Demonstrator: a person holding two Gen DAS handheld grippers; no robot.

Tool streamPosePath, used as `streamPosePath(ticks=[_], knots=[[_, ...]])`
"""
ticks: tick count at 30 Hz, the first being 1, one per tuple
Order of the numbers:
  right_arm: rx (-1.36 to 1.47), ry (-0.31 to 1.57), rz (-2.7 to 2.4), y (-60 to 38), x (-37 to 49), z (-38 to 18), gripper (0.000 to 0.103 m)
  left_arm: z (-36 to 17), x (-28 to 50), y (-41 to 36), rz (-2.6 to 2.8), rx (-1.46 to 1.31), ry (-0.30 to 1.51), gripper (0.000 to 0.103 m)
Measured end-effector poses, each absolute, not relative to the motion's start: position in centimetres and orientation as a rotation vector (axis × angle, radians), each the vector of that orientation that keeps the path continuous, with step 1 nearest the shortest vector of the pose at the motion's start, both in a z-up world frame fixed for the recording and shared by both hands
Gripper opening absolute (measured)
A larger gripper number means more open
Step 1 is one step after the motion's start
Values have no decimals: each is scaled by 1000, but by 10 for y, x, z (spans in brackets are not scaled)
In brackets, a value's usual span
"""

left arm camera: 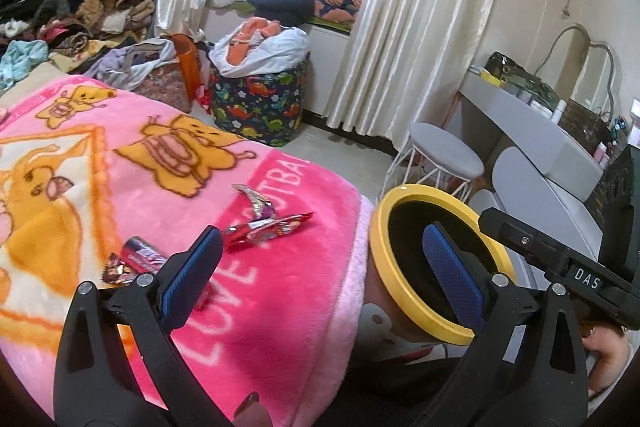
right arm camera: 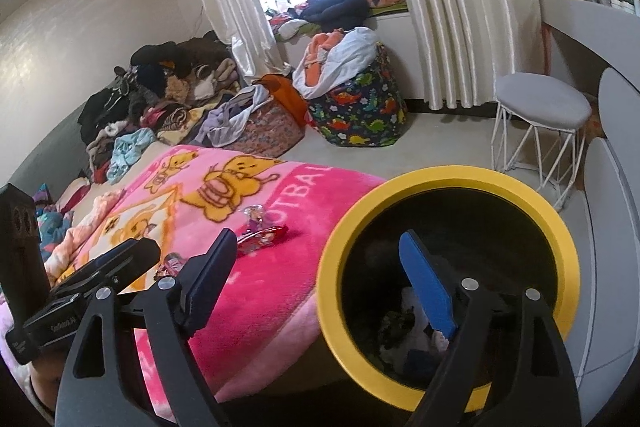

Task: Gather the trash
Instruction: 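Move both open tools back toward the red and brown wrappers on the blanket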

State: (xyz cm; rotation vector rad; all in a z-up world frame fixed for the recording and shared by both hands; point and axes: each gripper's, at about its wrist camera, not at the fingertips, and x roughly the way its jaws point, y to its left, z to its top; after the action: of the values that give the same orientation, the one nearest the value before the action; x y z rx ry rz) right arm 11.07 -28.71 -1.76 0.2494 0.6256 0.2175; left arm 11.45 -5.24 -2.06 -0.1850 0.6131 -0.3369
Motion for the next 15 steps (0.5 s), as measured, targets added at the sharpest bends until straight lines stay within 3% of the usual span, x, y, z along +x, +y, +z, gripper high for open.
streamPosePath(ticks=[15], knots=[[177, 638, 289, -242, 121, -12, 81, -21, 110, -3, -248, -244, 600, 92]])
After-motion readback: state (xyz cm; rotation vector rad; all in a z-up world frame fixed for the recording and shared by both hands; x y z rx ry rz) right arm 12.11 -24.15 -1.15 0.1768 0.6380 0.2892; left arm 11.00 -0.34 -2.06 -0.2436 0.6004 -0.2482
